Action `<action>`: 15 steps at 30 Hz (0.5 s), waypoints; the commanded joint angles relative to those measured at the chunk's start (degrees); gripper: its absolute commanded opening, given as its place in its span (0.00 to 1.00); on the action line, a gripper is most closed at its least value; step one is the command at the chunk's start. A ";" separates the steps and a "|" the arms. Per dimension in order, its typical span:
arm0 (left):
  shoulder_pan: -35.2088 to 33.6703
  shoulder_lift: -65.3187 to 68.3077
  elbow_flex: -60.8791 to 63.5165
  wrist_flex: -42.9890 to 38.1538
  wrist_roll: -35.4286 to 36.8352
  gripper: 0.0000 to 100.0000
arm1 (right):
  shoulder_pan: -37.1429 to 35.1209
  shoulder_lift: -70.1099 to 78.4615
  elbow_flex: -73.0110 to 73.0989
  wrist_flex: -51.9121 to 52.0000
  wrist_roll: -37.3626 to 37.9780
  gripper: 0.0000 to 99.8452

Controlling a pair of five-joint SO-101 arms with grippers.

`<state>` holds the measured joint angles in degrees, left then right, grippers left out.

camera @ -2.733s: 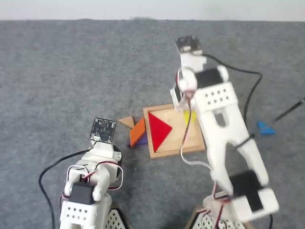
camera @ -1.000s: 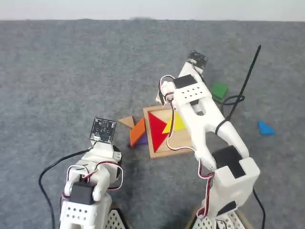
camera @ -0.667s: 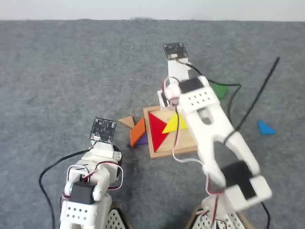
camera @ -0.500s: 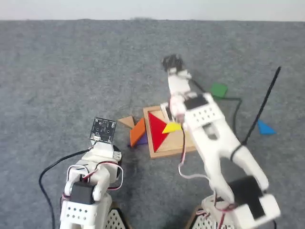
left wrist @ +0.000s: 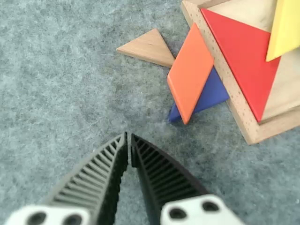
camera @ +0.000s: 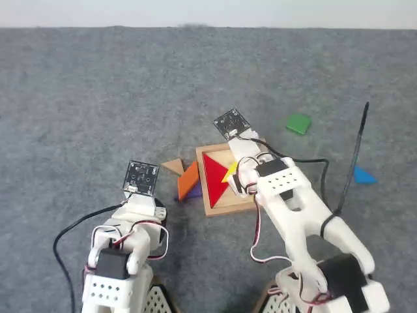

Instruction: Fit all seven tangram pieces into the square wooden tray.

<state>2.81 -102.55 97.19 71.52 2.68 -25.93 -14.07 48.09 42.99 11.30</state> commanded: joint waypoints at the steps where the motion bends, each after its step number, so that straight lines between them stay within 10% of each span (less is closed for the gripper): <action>1: 0.09 -0.70 -0.75 0.35 0.70 0.01 | -0.13 -2.51 -0.53 -1.36 0.70 0.02; 15: 0.09 -0.70 -0.75 0.35 0.70 0.01 | -0.31 -0.13 -0.88 -0.84 0.97 0.02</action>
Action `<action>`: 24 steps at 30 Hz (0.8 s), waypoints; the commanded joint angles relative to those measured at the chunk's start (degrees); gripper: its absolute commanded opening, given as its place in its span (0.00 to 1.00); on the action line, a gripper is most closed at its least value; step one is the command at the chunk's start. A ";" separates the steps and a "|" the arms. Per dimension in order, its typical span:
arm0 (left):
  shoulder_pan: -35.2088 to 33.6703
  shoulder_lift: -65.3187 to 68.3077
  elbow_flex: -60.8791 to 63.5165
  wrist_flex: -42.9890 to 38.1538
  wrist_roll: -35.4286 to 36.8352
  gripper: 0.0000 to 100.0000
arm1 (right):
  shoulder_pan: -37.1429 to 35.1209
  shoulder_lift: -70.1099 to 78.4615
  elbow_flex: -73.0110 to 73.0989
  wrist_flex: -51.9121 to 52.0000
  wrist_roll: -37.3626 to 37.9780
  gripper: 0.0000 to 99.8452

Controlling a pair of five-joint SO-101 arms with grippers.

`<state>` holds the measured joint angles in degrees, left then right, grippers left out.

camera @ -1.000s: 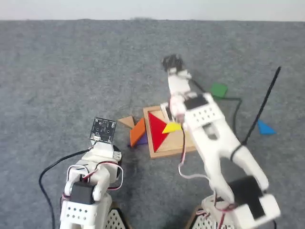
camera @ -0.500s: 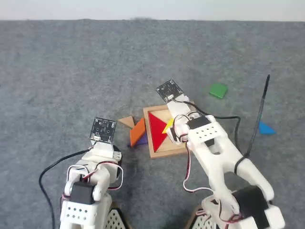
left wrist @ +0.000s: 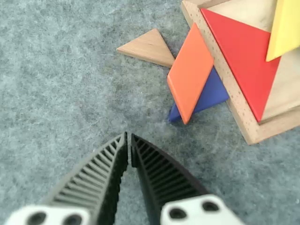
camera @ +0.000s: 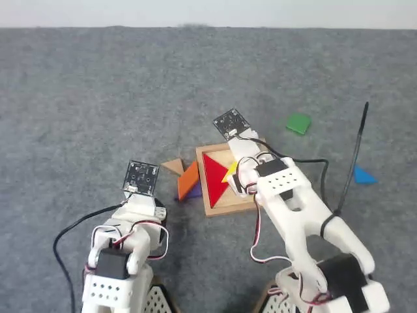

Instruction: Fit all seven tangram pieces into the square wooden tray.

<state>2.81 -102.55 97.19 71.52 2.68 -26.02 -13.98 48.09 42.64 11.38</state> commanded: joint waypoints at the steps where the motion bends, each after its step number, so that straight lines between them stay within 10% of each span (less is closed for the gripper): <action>1: 0.09 -0.70 -0.75 0.35 0.70 0.01 | -0.22 0.31 -1.23 -0.48 0.88 0.02; 24: 0.09 -0.70 -0.75 0.35 0.70 0.01 | -0.31 12.70 -13.71 -0.22 0.79 0.01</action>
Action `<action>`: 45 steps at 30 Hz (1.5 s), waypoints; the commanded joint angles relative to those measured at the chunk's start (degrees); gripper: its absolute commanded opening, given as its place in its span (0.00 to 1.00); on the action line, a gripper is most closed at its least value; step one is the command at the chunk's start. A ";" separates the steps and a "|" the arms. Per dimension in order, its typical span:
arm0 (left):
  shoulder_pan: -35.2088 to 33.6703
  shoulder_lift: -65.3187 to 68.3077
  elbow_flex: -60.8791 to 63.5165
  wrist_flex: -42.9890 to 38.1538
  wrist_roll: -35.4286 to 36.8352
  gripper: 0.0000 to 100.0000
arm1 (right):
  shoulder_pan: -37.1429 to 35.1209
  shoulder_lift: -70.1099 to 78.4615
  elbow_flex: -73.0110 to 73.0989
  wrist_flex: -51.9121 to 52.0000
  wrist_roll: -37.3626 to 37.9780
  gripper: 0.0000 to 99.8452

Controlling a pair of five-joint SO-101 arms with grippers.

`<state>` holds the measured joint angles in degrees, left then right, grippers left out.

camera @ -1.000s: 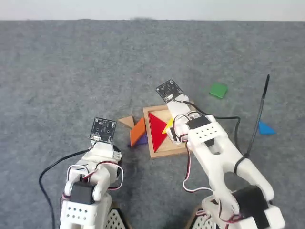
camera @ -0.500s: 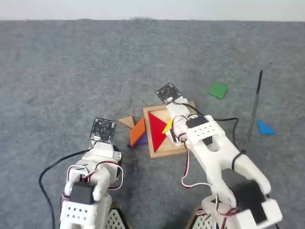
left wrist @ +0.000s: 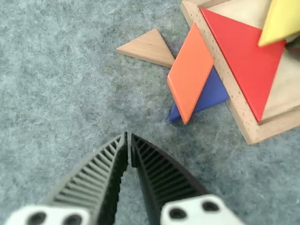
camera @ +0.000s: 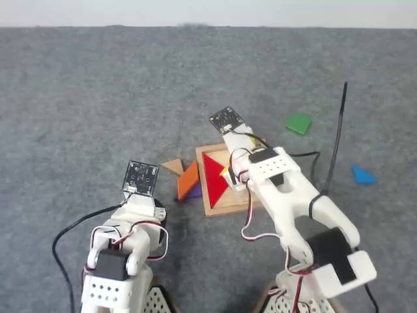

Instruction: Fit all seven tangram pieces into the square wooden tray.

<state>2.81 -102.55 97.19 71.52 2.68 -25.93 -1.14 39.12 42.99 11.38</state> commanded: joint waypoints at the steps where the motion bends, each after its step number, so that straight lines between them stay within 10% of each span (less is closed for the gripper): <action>1: 0.09 -0.70 -0.75 0.35 0.70 0.01 | -0.40 0.40 -5.45 -0.57 0.79 0.01; 45: 0.09 -0.70 -0.75 0.35 0.70 0.01 | -3.74 -2.15 -12.66 -6.90 -1.14 0.01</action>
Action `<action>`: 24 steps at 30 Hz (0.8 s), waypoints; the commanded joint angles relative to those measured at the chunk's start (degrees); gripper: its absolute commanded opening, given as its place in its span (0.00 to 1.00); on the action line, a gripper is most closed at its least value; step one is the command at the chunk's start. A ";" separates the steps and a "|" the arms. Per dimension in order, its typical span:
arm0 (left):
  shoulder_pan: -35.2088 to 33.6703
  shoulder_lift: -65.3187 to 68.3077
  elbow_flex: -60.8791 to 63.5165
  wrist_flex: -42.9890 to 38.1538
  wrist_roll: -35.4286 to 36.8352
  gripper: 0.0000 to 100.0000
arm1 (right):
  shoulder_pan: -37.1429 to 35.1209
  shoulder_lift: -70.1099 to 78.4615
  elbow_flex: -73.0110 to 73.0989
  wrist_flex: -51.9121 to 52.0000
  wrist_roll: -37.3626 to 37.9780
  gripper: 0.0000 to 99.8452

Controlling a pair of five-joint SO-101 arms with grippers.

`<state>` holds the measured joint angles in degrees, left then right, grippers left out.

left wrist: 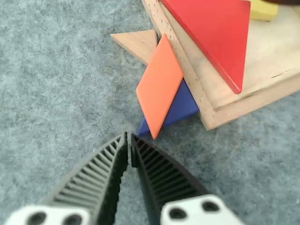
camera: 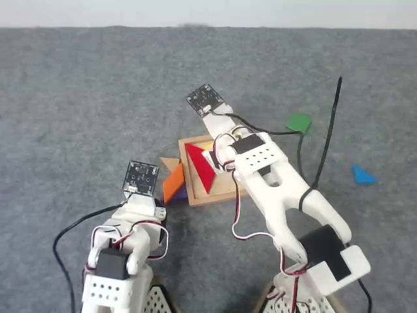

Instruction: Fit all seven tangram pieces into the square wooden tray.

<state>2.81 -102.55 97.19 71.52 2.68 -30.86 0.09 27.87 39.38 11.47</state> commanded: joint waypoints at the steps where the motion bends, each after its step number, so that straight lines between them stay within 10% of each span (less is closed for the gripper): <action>1: 0.09 -0.70 -0.75 0.35 0.70 0.01 | 1.89 -2.68 -1.67 -3.56 -1.23 0.01; 24: 0.09 -0.70 -0.75 0.35 0.70 0.01 | 2.33 8.84 -7.47 -2.07 -1.23 0.01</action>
<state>2.81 -102.55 97.19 71.52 2.68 -27.52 10.02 21.98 36.92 11.38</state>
